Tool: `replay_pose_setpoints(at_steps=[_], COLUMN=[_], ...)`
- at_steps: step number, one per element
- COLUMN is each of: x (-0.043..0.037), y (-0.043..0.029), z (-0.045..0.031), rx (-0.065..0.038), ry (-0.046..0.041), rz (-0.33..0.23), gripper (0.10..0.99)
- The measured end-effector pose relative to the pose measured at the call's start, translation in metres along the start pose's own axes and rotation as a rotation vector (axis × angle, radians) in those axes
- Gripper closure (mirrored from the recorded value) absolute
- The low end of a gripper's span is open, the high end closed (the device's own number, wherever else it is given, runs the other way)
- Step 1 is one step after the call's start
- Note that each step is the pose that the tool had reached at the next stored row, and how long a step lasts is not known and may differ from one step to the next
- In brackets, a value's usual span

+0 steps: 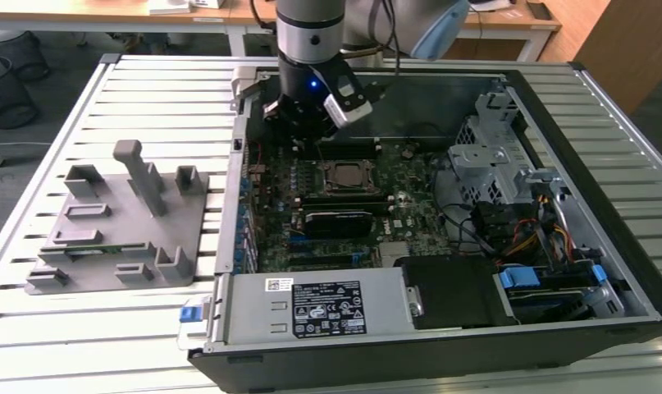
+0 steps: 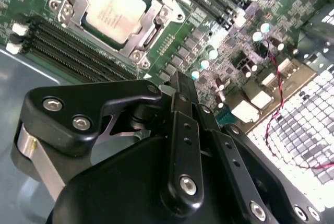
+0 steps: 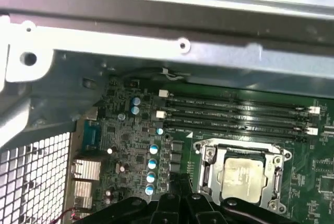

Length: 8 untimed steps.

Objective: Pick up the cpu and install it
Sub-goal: 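Install the first cpu locking lever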

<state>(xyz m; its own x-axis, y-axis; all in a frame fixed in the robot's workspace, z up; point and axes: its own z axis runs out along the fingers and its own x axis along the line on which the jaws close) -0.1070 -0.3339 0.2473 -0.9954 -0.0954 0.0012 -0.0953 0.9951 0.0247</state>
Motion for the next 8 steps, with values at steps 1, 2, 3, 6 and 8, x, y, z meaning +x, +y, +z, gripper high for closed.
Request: replay_pose_setpoints(at_steps=[1, 2, 3, 6, 8], x=[0.0001, 0.0001, 0.0001, 0.0006, 0.0008], y=[0.0017, 0.0035, 0.0053, 0.0094, 0.0117], z=[-0.0004, -0.0006, -0.0008, -0.0022, -0.0044], rx=[0.000, 0.000, 0.000, -0.001, 0.000], ry=[-0.0007, -0.0015, -0.0022, -0.0048, -0.0069], rz=[0.000, 0.000, 0.000, 0.000, 0.000], gripper=[0.980, 0.980, 0.980, 0.980, 0.980])
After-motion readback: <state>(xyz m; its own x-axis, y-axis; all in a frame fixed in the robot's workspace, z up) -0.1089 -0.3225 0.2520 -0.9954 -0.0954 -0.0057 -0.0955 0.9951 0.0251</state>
